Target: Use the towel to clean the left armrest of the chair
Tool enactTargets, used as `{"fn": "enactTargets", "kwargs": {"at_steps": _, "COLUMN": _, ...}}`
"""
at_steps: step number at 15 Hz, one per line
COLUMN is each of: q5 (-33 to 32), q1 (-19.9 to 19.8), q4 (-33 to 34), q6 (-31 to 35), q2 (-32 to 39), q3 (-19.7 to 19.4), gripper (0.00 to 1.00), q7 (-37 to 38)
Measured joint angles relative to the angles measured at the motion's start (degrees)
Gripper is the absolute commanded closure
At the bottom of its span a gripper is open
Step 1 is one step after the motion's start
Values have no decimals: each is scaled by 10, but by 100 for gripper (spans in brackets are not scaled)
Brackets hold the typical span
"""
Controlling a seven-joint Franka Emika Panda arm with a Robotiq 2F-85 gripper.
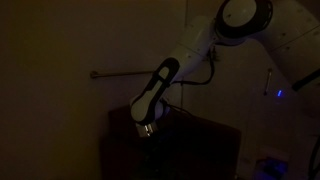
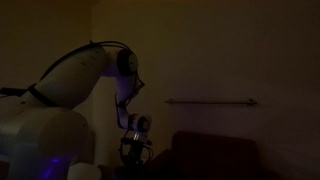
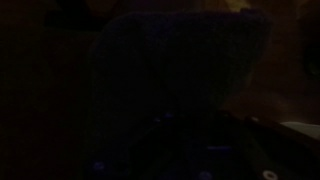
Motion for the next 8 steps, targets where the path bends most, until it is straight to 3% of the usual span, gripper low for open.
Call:
{"fn": "enactTargets", "kwargs": {"at_steps": 4, "q5": -62, "q1": 30, "q4": -25, "q6": 62, "q2": -66, "q3": -13, "gripper": 93, "q7": 37}}
{"fn": "enactTargets", "kwargs": {"at_steps": 8, "q5": -100, "q1": 34, "q4": -11, "q6": 150, "q2": -77, "q3": -26, "gripper": 93, "q7": 42}}
